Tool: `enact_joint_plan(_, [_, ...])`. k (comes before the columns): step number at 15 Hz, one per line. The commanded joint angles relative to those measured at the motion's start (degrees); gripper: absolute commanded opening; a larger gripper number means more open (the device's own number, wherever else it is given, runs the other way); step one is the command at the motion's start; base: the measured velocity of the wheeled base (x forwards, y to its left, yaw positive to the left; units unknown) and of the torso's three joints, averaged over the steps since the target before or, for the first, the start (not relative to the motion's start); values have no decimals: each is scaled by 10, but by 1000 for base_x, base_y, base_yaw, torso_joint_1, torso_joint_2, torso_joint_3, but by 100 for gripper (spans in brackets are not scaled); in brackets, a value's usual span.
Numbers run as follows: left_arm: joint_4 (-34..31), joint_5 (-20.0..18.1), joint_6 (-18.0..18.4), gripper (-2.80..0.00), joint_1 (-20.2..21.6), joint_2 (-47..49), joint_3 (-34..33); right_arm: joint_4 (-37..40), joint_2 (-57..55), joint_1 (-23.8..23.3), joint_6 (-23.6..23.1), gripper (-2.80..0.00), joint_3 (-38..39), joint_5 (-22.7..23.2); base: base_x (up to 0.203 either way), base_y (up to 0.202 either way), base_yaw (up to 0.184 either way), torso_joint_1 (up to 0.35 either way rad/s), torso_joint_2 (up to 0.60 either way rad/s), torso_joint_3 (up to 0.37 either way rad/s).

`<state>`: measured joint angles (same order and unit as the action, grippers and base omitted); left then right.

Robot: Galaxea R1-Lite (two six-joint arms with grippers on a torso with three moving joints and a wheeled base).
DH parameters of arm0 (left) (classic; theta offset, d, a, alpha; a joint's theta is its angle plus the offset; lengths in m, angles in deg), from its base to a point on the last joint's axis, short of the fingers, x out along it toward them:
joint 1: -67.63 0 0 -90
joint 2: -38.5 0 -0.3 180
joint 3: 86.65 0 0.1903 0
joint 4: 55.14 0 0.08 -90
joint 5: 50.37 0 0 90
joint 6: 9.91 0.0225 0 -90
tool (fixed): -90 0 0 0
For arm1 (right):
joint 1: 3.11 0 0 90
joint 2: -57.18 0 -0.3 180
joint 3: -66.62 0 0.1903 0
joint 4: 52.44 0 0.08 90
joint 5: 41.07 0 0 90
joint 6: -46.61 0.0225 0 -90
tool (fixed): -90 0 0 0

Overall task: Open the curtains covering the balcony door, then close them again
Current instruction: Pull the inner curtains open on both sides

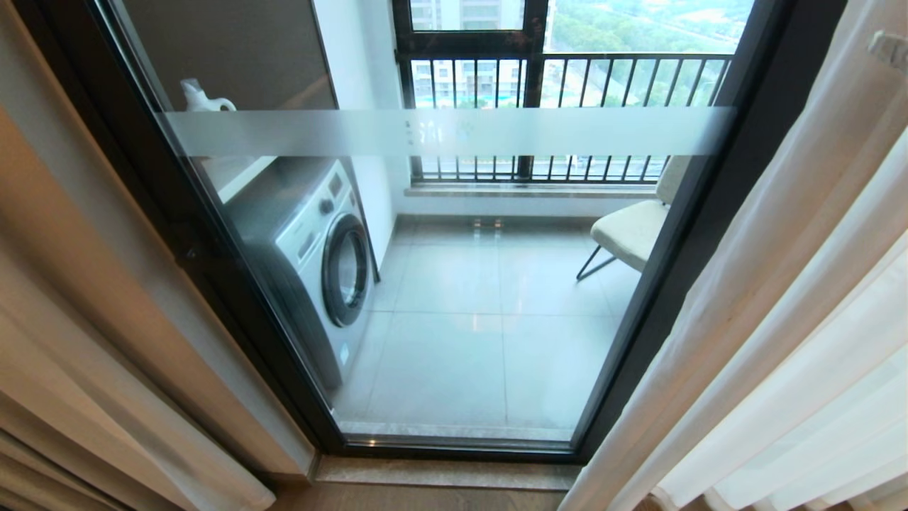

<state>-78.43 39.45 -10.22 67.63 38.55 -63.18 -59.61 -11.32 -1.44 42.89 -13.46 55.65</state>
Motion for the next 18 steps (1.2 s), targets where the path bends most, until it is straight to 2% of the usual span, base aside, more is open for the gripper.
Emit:
enact_joint_plan(1, [0,0,0,-280,0,0,0,-2,-36,-2,-1,0,-26,-3,0,0,0,0,0,0])
enact_joint_plan(6, [0,1,0,-280,0,0,0,-5,-90,-4,-3,0,-93,-23,0,0,0,0,0,0])
enact_joint_plan(10, [0,0,0,-280,0,0,0,-5,-116,-16,-3,0,-116,-24,0,0,0,0,0,0])
enact_joint_plan(11, [0,0,0,-280,0,0,0,-9,-122,-16,-4,-123,-119,-24,0,0,0,0,0,0])
enact_joint_plan(12, [0,0,0,-280,0,0,0,-20,-126,-16,-4,-280,-119,-24,0,0,0,0,0,0])
enact_joint_plan(18, [0,1,0,-280,0,0,0,-35,-136,-15,0,-280,-123,-23,0,0,0,0,0,0])
